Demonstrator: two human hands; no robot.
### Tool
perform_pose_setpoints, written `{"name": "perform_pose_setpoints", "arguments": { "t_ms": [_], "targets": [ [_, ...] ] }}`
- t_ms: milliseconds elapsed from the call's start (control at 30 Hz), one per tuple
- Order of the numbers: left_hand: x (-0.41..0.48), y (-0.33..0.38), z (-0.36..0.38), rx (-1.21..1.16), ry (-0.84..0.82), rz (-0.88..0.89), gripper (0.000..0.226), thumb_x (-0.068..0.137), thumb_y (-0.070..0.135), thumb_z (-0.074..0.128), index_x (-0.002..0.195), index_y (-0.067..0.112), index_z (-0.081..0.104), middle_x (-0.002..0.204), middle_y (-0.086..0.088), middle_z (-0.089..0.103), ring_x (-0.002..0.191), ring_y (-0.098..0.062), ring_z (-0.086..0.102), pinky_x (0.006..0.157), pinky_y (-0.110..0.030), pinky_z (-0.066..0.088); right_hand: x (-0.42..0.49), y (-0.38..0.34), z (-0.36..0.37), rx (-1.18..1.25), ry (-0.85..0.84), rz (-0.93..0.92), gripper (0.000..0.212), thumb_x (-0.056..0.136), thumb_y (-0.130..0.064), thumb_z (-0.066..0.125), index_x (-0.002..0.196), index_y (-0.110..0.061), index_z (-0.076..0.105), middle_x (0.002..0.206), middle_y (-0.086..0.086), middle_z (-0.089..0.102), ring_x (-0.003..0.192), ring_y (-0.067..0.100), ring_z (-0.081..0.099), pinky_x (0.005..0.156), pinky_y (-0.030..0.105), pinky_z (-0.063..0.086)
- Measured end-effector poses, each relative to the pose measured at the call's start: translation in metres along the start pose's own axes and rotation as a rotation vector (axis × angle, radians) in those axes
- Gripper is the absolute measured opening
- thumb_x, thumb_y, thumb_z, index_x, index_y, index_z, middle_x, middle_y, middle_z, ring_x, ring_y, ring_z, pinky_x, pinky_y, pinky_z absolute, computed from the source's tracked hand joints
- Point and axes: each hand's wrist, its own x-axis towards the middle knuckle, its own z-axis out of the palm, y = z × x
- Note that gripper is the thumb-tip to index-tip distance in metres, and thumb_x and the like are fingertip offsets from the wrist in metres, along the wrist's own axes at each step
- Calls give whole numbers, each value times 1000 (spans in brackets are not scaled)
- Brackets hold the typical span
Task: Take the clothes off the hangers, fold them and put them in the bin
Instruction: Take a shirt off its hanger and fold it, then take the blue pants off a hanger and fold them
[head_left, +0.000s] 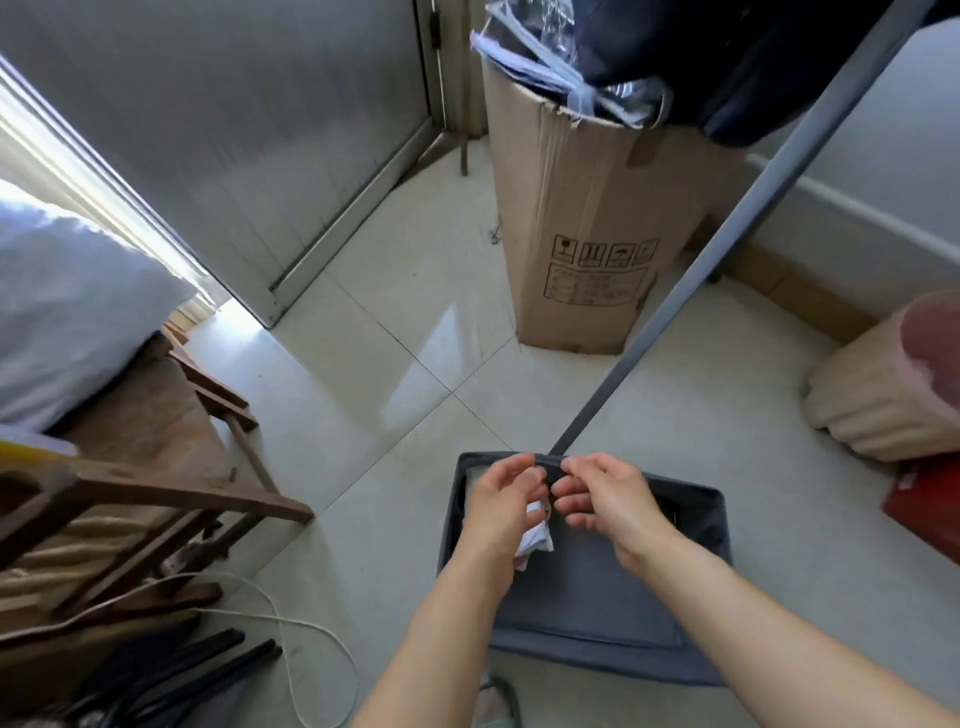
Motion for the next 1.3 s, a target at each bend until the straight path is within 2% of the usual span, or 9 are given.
{"name": "perform_pose_setpoints", "arguments": {
  "t_ms": [200, 400, 567, 700, 767, 900, 1067, 1167, 1300],
  "targets": [
    [-103, 82, 27, -179, -89, 104, 23, 98, 5, 52, 120, 6, 58, 84, -7, 70, 67, -13, 71, 70, -30, 59, -101, -84, -17, 35, -74, -136, 20, 99, -18, 48, 97, -6, 63, 86, 18, 67, 74, 29, 65, 58, 28, 48],
    [-211, 143, 54, -174, -174, 222, 20, 99, 12, 53, 117, 11, 60, 79, -2, 75, 75, -16, 71, 92, -46, 52, -206, -155, -55, 88, -84, -278, 19, 99, -19, 49, 97, -8, 65, 80, 9, 65, 72, 22, 63, 64, 31, 51],
    [-286, 181, 76, -102, -292, 313, 20, 99, 14, 54, 116, 12, 63, 99, -10, 75, 96, -24, 71, 90, -40, 57, -284, -197, -91, 83, -38, -413, 20, 100, -18, 48, 97, -9, 66, 80, 10, 67, 73, 22, 64, 67, 32, 52],
    [-341, 212, 95, -126, -417, 396, 21, 98, 9, 53, 116, 8, 63, 91, -10, 74, 82, -22, 69, 85, -39, 55, -344, -224, -112, 148, 19, -530, 18, 100, -12, 48, 98, -5, 64, 75, 9, 66, 61, 15, 63, 54, 23, 51],
    [-366, 224, 105, -127, -478, 432, 21, 98, 7, 53, 116, 6, 62, 91, -11, 73, 81, -22, 68, 85, -39, 55, -372, -237, -122, 169, 58, -589, 17, 100, -12, 49, 98, -6, 65, 76, 9, 66, 62, 15, 62, 53, 21, 50],
    [-408, 241, 124, -96, -595, 494, 22, 98, 7, 52, 118, 4, 60, 94, -13, 74, 80, -22, 69, 71, -31, 59, -419, -251, -144, 194, 142, -688, 16, 99, -11, 50, 95, -8, 65, 74, 6, 67, 60, 15, 60, 54, 20, 49],
    [-441, 249, 152, 35, -711, 568, 22, 99, 12, 52, 118, 9, 63, 103, -12, 74, 90, -24, 69, 96, -45, 50, -464, -263, -174, 160, 281, -794, 13, 98, -9, 52, 93, -9, 64, 68, 4, 67, 54, 13, 58, 54, 24, 49],
    [-462, 247, 175, 113, -797, 591, 23, 97, 14, 55, 117, 10, 65, 96, -8, 74, 85, -19, 69, 85, -36, 52, -488, -269, -196, 179, 397, -863, 12, 97, -7, 53, 91, -9, 63, 69, 9, 66, 55, 18, 57, 53, 28, 49],
    [-488, 248, 206, 195, -870, 625, 22, 95, 18, 60, 115, 13, 67, 95, -3, 75, 86, -16, 69, 81, -33, 50, -511, -270, -224, 168, 570, -930, 13, 97, -9, 53, 90, -14, 63, 72, 6, 69, 57, 16, 60, 51, 20, 47]
  ]
}}
